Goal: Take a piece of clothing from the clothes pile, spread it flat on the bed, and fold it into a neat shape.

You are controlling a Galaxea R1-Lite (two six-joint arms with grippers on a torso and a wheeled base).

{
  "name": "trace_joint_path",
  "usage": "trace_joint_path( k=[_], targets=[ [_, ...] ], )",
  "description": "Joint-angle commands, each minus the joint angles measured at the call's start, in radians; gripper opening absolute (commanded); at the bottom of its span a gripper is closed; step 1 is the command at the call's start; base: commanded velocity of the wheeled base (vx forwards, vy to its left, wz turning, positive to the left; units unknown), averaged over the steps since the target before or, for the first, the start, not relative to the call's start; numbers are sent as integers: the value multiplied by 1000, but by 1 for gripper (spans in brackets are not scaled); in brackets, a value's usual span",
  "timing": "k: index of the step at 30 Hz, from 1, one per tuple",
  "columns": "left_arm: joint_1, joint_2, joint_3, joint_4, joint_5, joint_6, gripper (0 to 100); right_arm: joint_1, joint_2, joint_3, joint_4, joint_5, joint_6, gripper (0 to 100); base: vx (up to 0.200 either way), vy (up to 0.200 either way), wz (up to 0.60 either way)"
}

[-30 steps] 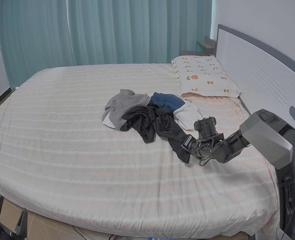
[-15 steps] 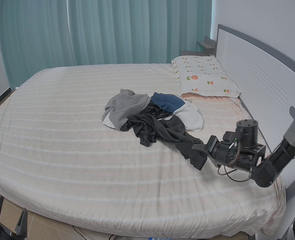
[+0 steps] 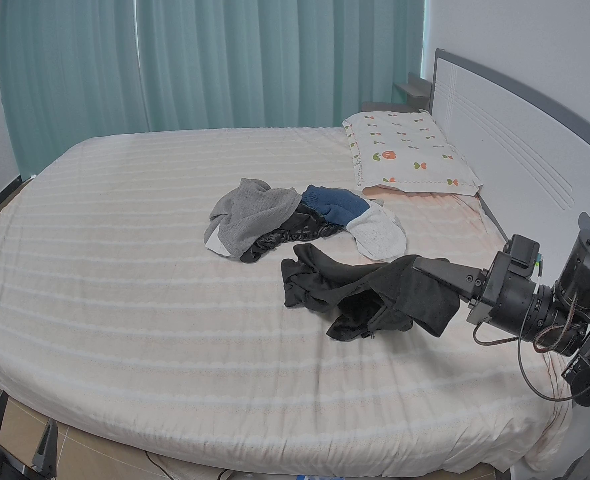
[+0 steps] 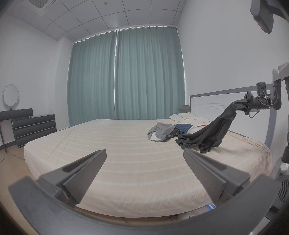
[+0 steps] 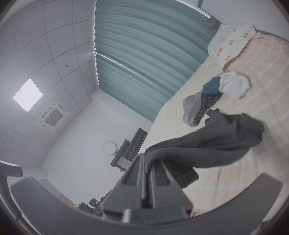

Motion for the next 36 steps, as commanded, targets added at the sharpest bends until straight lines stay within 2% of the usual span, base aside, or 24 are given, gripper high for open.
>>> trace_joint_path(
  k=[1,3,4,6,9,11,13,14,15,18,20,22,26,28,29,30,32,36],
  targets=[
    [3,-18,5,-17,-2,9,100,22,-31,4,-25,1,-6,0,0,0,0],
    [-2,57,-143,-46,-8,-39,100,29,-31,6,-32,1,-6,0,0,0,0],
    [-11,166,-260,-46,-11,-126,100,29,-33,6,-32,1,-4,0,0,0,0],
    [-20,307,-331,-53,-37,-209,100,35,-33,7,-32,1,-6,0,0,0,0],
    [-26,424,-340,-54,-80,-166,100,49,-28,7,-32,-12,-7,0,0,0,0],
    [-28,626,-318,-51,-115,-113,100,46,-20,7,-32,-15,-7,0,0,0,0],
    [-29,737,-297,-63,-109,-60,100,46,-20,7,-32,-13,-7,0,0,0,0],
    [-29,737,-297,-63,-109,-60,100,46,-20,7,-32,-13,-7,0,0,0,0],
    [-37,823,-292,-65,-112,-2,100,45,-17,7,-31,-12,-7,0,0,0,0],
    [-51,849,-298,-65,-121,7,100,43,-17,7,-29,-12,-7,0,0,0,0],
    [-179,1034,-318,-143,-143,-28,100,52,1,4,-23,-12,-9,0,0,0,0],
    [-235,1162,-332,-247,-120,-53,100,63,6,7,-23,-13,-10,0,0,0,0],
    [-328,1416,-347,-465,26,-65,100,58,18,9,-22,-13,-10,0,0,0,0],
    [-376,1554,-361,-576,80,-83,100,49,24,9,-23,-15,-12,0,0,0,0],
    [-376,1554,-361,-576,80,-83,100,49,24,9,-23,-15,-12,0,0,0,0],
    [-422,1669,-383,-674,112,-113,100,41,14,10,-23,-15,-15,0,0,0,0],
    [-466,1777,-429,-751,146,-139,100,41,4,18,-25,-15,-20,0,0,0,0],
    [-531,1925,-548,-790,230,-201,100,40,-11,20,-25,-15,-23,0,0,0,0]
  ],
)
